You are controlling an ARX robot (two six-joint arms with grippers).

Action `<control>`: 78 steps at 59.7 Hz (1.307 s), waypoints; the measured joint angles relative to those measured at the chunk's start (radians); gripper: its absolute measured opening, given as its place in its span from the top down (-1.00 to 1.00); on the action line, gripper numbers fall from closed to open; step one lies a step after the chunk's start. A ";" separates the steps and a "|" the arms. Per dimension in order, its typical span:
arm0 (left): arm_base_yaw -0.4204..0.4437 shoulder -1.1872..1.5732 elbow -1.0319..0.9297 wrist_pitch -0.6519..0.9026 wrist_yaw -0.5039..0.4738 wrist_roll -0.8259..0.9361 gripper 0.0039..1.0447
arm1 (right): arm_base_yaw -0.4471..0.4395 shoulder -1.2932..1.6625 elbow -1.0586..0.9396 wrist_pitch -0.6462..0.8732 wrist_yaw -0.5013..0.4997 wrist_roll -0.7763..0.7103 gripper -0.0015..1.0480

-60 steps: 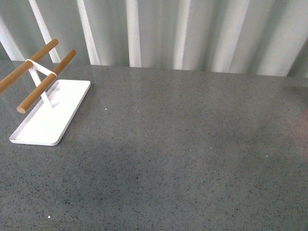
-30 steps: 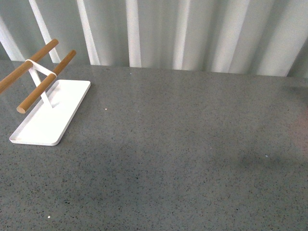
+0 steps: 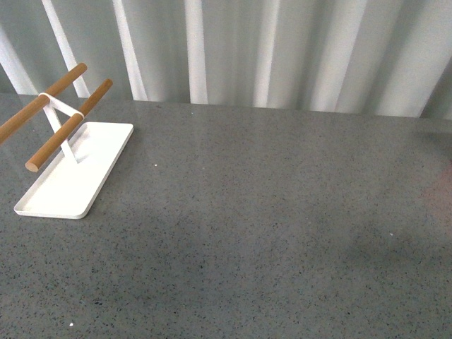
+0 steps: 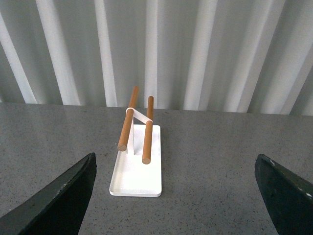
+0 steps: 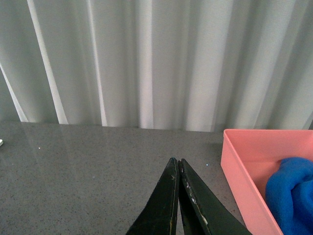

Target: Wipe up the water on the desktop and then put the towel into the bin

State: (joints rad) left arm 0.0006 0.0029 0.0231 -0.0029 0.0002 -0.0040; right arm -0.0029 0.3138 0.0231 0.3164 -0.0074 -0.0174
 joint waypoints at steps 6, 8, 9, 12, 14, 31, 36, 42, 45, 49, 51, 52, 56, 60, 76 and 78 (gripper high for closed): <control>0.000 0.000 0.000 0.000 0.000 0.000 -0.87 | 0.000 -0.051 0.000 -0.049 0.000 0.000 0.94; 0.000 0.000 0.000 0.000 0.000 0.000 -0.87 | 0.000 -0.066 0.000 -0.065 0.000 0.000 0.94; 0.000 0.000 0.000 0.000 0.000 0.000 -0.87 | 0.000 -0.072 0.000 -0.071 0.000 0.000 0.94; 0.000 0.000 0.000 0.000 0.000 0.000 -0.87 | 0.000 -0.086 0.000 -0.086 0.000 0.000 0.94; 0.000 0.000 0.000 0.000 0.000 0.000 -0.87 | 0.000 -0.095 0.000 -0.094 0.001 0.001 0.94; 0.000 0.000 0.000 0.000 0.000 0.000 -0.87 | 0.000 -0.296 0.000 -0.310 0.004 0.005 0.94; 0.000 -0.001 0.000 0.000 0.000 0.000 -0.87 | 0.000 -0.309 0.000 -0.314 0.004 0.006 0.94; 0.000 -0.002 0.000 0.000 0.000 0.000 -0.87 | 0.000 -0.309 0.000 -0.316 0.004 0.006 0.94; 0.000 -0.002 0.000 0.000 0.000 0.000 -0.87 | 0.000 -0.309 0.000 -0.316 0.003 0.006 0.94; 0.000 -0.002 0.000 0.000 0.000 0.000 -0.87 | 0.000 -0.309 0.000 -0.316 0.003 0.006 0.74; 0.000 -0.002 0.000 0.000 0.000 0.000 -0.87 | 0.000 -0.309 0.000 -0.316 0.003 0.006 0.64; 0.000 -0.002 0.000 0.000 0.000 0.000 -0.87 | 0.000 -0.309 0.000 -0.316 0.004 0.006 0.57; 0.000 -0.002 0.000 0.000 0.000 0.000 -0.87 | 0.000 -0.309 0.000 -0.316 0.004 0.006 0.33; 0.000 -0.002 0.000 0.000 0.000 0.000 -0.87 | 0.000 -0.310 0.000 -0.316 0.003 0.006 0.13; 0.000 -0.002 0.000 0.000 0.000 0.000 -0.87 | 0.000 -0.310 0.000 -0.316 0.003 0.007 -0.88; 0.000 -0.002 0.000 0.000 0.000 0.000 -0.87 | 0.000 -0.310 0.000 -0.316 0.003 0.008 -0.90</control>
State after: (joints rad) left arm 0.0006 0.0013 0.0231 -0.0029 0.0002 -0.0040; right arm -0.0029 0.0040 0.0231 0.0006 -0.0040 -0.0097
